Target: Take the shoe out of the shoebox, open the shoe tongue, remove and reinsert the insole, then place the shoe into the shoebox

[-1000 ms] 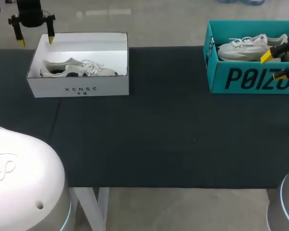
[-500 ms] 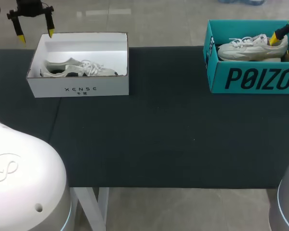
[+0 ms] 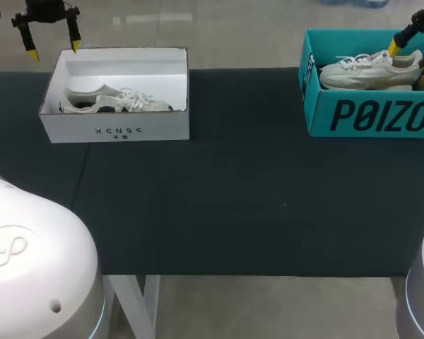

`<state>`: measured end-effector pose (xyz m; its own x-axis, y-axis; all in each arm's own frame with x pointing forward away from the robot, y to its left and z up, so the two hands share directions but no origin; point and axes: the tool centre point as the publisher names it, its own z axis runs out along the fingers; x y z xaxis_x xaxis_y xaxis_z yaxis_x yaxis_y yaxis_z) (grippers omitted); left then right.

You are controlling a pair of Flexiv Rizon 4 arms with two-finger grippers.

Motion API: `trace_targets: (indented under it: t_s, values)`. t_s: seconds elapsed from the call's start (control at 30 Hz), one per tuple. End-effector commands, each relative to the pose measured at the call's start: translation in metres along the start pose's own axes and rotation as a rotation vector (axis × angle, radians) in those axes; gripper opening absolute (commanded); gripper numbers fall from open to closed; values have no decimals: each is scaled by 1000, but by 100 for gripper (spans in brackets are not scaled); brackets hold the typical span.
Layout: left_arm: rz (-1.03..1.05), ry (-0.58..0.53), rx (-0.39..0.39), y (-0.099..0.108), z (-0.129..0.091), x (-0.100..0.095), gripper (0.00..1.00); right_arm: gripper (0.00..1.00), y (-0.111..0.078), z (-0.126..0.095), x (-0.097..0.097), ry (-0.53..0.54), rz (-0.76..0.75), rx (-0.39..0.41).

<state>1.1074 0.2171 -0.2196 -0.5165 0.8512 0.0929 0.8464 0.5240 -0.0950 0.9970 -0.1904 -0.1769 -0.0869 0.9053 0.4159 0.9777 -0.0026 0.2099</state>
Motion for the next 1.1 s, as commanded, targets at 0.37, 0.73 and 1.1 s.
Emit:
trace_targets:
  t_s: [0.37, 0.73, 1.1]
  values:
    - [-1464, 327, 223, 6, -19, -33, 100, 100, 51, 5, -41, -408, 115, -70]
    - [-1505, 71, 80, -31, -44, -33, 100, 100, 89, 33, -76, -483, 114, 42]
    - [-1478, 7, -65, -69, -66, -34, 100, 100, 114, 43, -101, -500, 141, 53]
